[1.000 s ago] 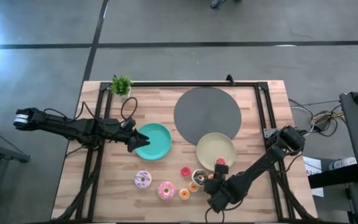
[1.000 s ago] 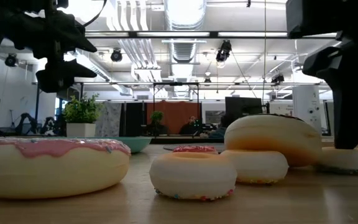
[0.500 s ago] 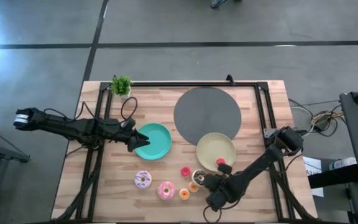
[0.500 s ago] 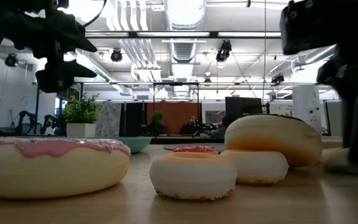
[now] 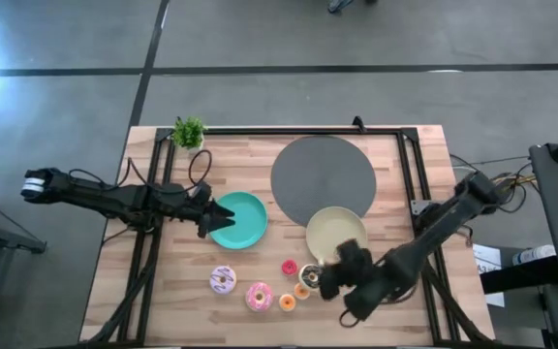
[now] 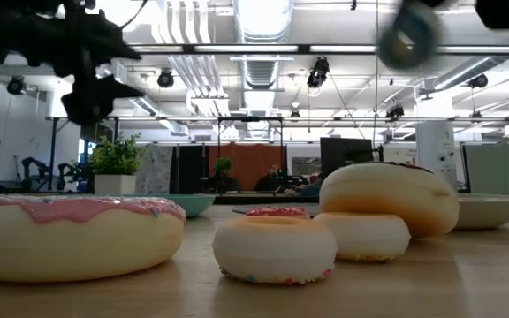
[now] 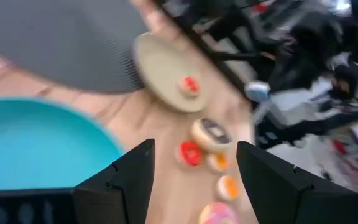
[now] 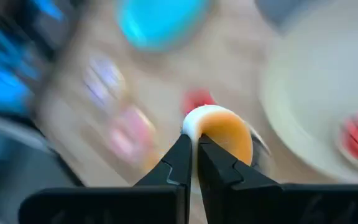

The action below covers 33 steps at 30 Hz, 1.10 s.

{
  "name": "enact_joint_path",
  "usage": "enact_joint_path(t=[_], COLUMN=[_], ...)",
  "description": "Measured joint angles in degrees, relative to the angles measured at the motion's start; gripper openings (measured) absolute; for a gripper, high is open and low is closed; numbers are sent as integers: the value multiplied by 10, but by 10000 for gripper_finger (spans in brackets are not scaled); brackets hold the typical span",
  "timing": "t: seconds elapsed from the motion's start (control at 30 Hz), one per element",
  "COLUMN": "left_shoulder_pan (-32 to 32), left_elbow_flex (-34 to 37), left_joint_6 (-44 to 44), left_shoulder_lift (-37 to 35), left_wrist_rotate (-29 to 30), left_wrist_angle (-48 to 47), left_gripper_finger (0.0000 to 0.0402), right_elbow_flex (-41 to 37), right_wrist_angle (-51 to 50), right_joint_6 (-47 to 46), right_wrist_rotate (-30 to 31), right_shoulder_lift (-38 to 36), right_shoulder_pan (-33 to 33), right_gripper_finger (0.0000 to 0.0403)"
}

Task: Pick & Place donuts
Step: Put the small blue doughnut on the brown plate

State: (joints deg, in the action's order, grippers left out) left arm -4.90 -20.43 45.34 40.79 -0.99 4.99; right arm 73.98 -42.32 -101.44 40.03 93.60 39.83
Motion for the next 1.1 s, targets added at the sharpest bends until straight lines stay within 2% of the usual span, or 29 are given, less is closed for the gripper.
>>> enact_joint_path(t=[0.07, 0.13, 0.23, 0.3, 0.43, 0.53, 0.63, 0.83, 0.97, 1.1], left_shoulder_pan=[5, 12, 33, 49, 74, 82, 88, 95, 96, 87], left_elbow_flex=[1, 1, 1, -1, -38, -98, -181, -319, -377, -422], left_joint_6=[-14, -18, -14, -1, 9, 9, 4, 10, 14, -2], left_shoulder_lift=[16, 39, 95, 145, 255, 332, 404, 521, 567, 586], left_wrist_rotate=[-45, -103, -179, -206, -255, -301, -342, -437, -483, -483], left_wrist_angle=[64, 131, 250, 315, 371, 425, 444, 443, 445, 451], left_gripper_finger=[201, 201, 201, 201, 201, 201, 201, 201, 201, 201], right_elbow_flex=[-18, -46, -114, -169, -263, -302, -304, -286, -285, -288], right_wrist_angle=[39, 108, 258, 389, 626, 732, 747, 745, 743, 742], right_joint_6=[-5, 17, 81, 127, 197, 220, 232, 296, 330, 340], right_wrist_rotate=[62, 91, 94, 92, 91, 74, 37, 32, 33, 34], right_shoulder_lift=[-35, -68, -110, -131, -148, -147, -140, -149, -161, -169], right_shoulder_pan=[0, 0, -2, -3, -11, -20, -29, -30, -30, -29], right_gripper_finger=[11, 11, 11, 11, 11, 11, 12, 13, 13, 13])
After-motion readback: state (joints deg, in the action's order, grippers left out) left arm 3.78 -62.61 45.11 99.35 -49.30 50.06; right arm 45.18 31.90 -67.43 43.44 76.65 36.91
